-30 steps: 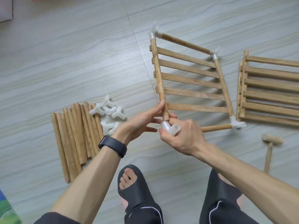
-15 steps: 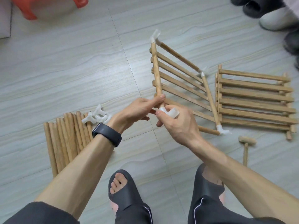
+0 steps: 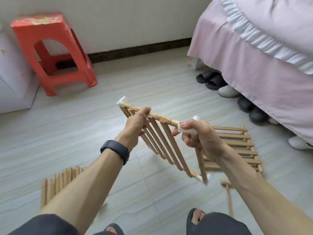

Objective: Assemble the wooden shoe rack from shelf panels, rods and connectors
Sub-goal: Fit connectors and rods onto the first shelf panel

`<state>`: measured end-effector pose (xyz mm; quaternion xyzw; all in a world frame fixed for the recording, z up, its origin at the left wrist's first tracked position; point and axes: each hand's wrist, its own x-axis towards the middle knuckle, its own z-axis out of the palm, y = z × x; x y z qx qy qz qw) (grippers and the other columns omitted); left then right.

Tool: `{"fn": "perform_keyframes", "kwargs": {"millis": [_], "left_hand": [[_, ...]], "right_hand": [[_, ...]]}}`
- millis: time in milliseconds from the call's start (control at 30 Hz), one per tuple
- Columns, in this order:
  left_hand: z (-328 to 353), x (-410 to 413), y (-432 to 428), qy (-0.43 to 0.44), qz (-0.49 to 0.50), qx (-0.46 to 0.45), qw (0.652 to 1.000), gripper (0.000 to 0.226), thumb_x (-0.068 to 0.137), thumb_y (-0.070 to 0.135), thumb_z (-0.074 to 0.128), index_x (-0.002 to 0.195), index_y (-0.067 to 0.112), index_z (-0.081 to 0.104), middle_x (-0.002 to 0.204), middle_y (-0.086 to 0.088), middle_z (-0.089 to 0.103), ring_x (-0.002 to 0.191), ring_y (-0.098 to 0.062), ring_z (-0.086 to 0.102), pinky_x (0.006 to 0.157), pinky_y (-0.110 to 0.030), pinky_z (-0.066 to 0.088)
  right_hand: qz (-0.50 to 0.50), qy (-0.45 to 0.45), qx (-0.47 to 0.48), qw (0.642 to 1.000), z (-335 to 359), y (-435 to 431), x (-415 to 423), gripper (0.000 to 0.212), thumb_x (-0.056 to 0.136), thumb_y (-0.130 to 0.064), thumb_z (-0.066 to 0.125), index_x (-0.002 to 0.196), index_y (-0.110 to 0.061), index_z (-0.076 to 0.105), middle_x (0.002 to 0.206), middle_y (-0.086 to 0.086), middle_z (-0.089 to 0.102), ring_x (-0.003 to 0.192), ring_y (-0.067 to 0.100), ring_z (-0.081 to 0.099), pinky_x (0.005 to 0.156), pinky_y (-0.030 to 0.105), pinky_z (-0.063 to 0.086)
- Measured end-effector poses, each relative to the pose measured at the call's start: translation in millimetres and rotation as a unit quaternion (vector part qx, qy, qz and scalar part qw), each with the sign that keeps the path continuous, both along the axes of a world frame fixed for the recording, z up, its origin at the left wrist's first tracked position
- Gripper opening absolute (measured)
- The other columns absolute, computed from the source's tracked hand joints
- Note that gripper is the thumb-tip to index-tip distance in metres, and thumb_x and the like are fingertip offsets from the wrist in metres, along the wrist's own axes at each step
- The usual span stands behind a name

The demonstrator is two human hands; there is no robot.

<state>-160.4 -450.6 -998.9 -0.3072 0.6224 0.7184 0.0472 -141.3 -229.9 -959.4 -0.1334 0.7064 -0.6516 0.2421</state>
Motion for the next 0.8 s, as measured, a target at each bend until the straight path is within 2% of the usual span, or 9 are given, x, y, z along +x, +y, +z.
{"fn": "perform_keyframes", "kwargs": {"millis": [100,167,200,300,400,467,533,633,800], "left_hand": [[34.3,6.6,4.2,0.051,0.074,-0.008,0.996,0.021,0.078,0.039,0.075,0.073,0.02,0.066,0.059,0.008,0.068,0.065,-0.011,0.065,0.061,-0.027,0.045],[64.3,10.2,4.5,0.109,0.136,-0.019,0.985,0.025,0.077,0.039,0.075,0.064,0.021,0.063,0.05,0.01,0.061,0.044,-0.004,0.057,0.053,-0.024,0.042],[81.0,11.2,4.5,0.133,0.166,-0.026,0.977,0.026,0.077,0.039,0.074,0.062,0.021,0.063,0.048,0.012,0.06,0.043,-0.004,0.056,0.055,-0.026,0.044],[132.4,16.3,3.1,0.178,0.237,-0.067,0.953,0.023,0.08,0.042,0.068,0.071,0.02,0.064,0.058,0.011,0.064,0.055,-0.008,0.064,0.06,-0.028,0.045],[162.4,30.3,-1.3,0.218,0.315,-0.079,0.92,0.027,0.082,0.045,0.063,0.076,0.019,0.064,0.069,0.007,0.063,0.06,-0.01,0.059,0.056,-0.026,0.041],[162.0,45.5,-3.2,0.233,0.351,-0.08,0.903,0.03,0.084,0.048,0.062,0.082,0.018,0.064,0.07,0.007,0.061,0.06,-0.008,0.057,0.054,-0.024,0.04],[152.1,58.9,-4.9,0.224,0.368,-0.085,0.898,0.03,0.085,0.049,0.062,0.082,0.02,0.062,0.068,0.008,0.06,0.06,-0.008,0.057,0.054,-0.024,0.04],[138.4,72.5,-13.7,0.196,0.383,-0.092,0.898,0.035,0.086,0.054,0.062,0.075,0.021,0.057,0.063,0.009,0.056,0.059,-0.009,0.055,0.054,-0.026,0.039],[130.4,79.1,-32.0,0.179,0.4,-0.136,0.889,0.05,0.085,0.07,0.059,0.076,0.02,0.055,0.066,0.007,0.057,0.063,-0.013,0.059,0.056,-0.028,0.04]], "right_hand": [[0.002,0.049,-0.023,0.999,23.0,12.1,5.9,0.034,0.076,-0.042,0.062,0.071,-0.014,0.079,0.065,0.023,0.064,0.058,0.023,0.041,0.052,0.021,0.032],[-0.007,0.069,-0.058,0.996,44.0,13.4,4.3,0.033,0.074,-0.043,0.062,0.069,-0.013,0.077,0.074,0.019,0.069,0.054,0.012,0.047,0.053,0.017,0.038],[-0.013,0.079,-0.076,0.994,55.6,10.4,2.6,0.032,0.073,-0.042,0.062,0.069,-0.014,0.076,0.077,0.014,0.072,0.053,0.007,0.049,0.054,0.015,0.04],[-0.033,0.131,-0.103,0.985,90.5,-10.3,-2.9,0.025,0.077,-0.04,0.061,0.064,-0.023,0.076,0.085,0.013,0.073,0.051,0.006,0.044,0.056,0.017,0.039],[-0.088,0.144,-0.145,0.975,116.1,-30.8,-11.2,0.031,0.084,-0.034,0.061,0.056,-0.027,0.071,0.055,-0.003,0.053,0.046,0.005,0.036,0.053,0.021,0.034],[-0.127,0.132,-0.147,0.972,117.7,-43.0,-12.7,0.034,0.085,-0.037,0.062,0.054,-0.023,0.07,0.049,-0.008,0.039,0.046,0.006,0.036,0.054,0.024,0.035],[-0.132,0.135,-0.12,0.975,105.7,-53.9,-8.2,0.039,0.084,-0.039,0.063,0.049,-0.022,0.063,0.05,-0.007,0.041,0.05,0.008,0.039,0.058,0.028,0.037],[-0.108,0.114,-0.103,0.982,88.1,-66.2,4.6,0.032,0.084,-0.04,0.064,0.06,-0.022,0.053,0.05,-0.007,0.039,0.049,0.01,0.037,0.059,0.03,0.036],[-0.07,0.091,-0.113,0.987,85.5,-75.3,14.2,0.042,0.087,-0.04,0.062,0.047,-0.029,0.059,0.05,-0.009,0.032,0.049,0.01,0.032,0.058,0.03,0.033]]}}
